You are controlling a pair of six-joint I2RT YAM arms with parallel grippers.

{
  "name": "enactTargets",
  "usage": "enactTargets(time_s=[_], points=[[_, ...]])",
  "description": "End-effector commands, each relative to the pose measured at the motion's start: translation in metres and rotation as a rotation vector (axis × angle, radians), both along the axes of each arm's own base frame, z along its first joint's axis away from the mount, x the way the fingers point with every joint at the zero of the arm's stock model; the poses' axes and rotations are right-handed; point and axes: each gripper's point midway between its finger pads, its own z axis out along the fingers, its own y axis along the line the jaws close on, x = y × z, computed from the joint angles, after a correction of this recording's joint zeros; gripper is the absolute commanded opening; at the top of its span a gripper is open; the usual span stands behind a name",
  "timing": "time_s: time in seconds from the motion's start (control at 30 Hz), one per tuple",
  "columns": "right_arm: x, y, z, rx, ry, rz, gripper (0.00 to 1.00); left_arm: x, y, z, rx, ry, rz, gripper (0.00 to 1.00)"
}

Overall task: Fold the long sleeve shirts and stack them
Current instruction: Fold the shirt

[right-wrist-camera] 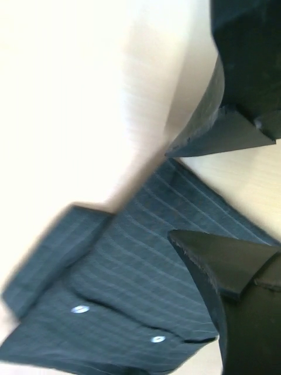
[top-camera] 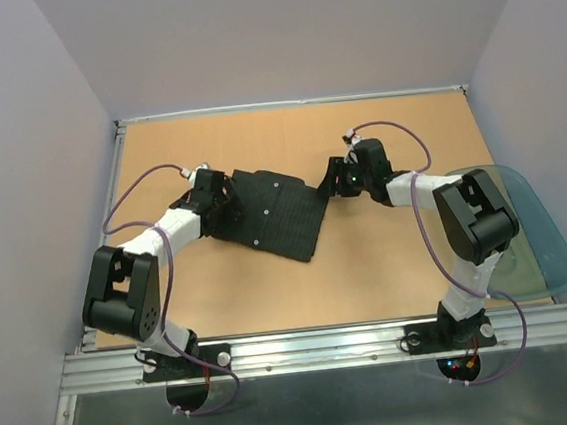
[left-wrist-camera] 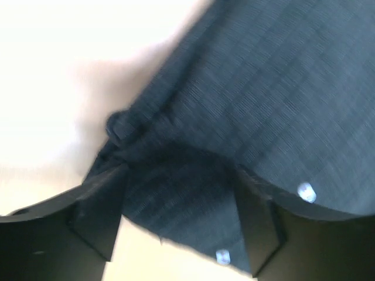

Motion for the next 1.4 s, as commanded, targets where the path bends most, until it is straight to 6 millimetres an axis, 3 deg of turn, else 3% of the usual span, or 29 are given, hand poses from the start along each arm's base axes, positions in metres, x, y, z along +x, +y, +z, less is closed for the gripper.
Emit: enactTargets(time_s=[0.0, 0.03, 0.07, 0.1, 0.13, 0.2, 0.27, 0.3, 0.33, 0.43, 0.47, 0.5, 0.63, 0.8, 0.9, 1.23, 1.37], points=[[0.025, -0.007, 0.050, -0.020, -0.138, -0.009, 0.64, -0.010, -0.017, 0.054, 0.100, -0.149, -0.143, 0.87], [0.022, -0.009, 0.057, -0.017, -0.148, -0.012, 0.66, -0.014, -0.024, 0.062, 0.132, -0.177, -0.182, 0.88], [0.013, -0.012, 0.065, -0.010, -0.155, -0.015, 0.71, -0.023, -0.044, 0.079, 0.164, -0.239, -0.248, 0.91], [0.008, -0.015, 0.056, -0.015, -0.132, -0.020, 0.71, -0.028, -0.053, 0.085, 0.186, -0.263, -0.289, 0.91], [0.002, -0.017, 0.072, 0.008, -0.155, -0.033, 0.75, -0.033, -0.061, 0.090, 0.211, -0.279, -0.335, 0.92], [-0.016, -0.029, 0.065, 0.008, -0.120, -0.069, 0.80, -0.052, -0.089, 0.098, 0.273, -0.328, -0.481, 0.93], [-0.026, -0.044, 0.084, 0.051, -0.133, -0.123, 0.89, -0.067, -0.107, 0.095, 0.350, -0.346, -0.600, 0.93], [-0.039, -0.051, 0.073, 0.053, -0.100, -0.142, 0.94, -0.082, -0.126, 0.092, 0.382, -0.362, -0.680, 0.93], [-0.045, -0.057, 0.092, 0.090, -0.129, -0.168, 0.97, -0.089, -0.133, 0.089, 0.411, -0.364, -0.723, 0.93], [-0.064, -0.075, 0.088, 0.081, -0.115, -0.231, 0.99, -0.111, -0.156, 0.070, 0.550, -0.362, -0.896, 0.93], [-0.069, -0.079, 0.102, 0.094, -0.152, -0.245, 0.99, -0.115, -0.164, 0.061, 0.592, -0.350, -0.941, 0.93], [-0.076, -0.084, 0.099, 0.095, -0.147, -0.265, 0.99, -0.122, -0.169, 0.056, 0.647, -0.353, -0.992, 0.93], [-0.090, -0.099, 0.116, 0.109, -0.210, -0.329, 0.99, -0.127, -0.177, 0.034, 0.798, -0.332, -1.086, 0.92], [-0.095, -0.101, 0.113, 0.109, -0.201, -0.337, 0.99, -0.139, -0.184, 0.017, 0.872, -0.312, -1.188, 0.85], [-0.095, -0.100, 0.110, 0.116, -0.186, -0.337, 0.99, -0.135, -0.177, 0.007, 0.941, -0.294, -1.177, 0.83], [-0.094, -0.099, 0.109, 0.119, -0.176, -0.338, 0.99, -0.125, -0.184, -0.014, 0.987, -0.331, -1.161, 0.69], [-0.096, -0.097, 0.103, 0.116, -0.161, -0.330, 0.99, -0.124, -0.182, -0.021, 0.987, -0.336, -1.158, 0.47]])
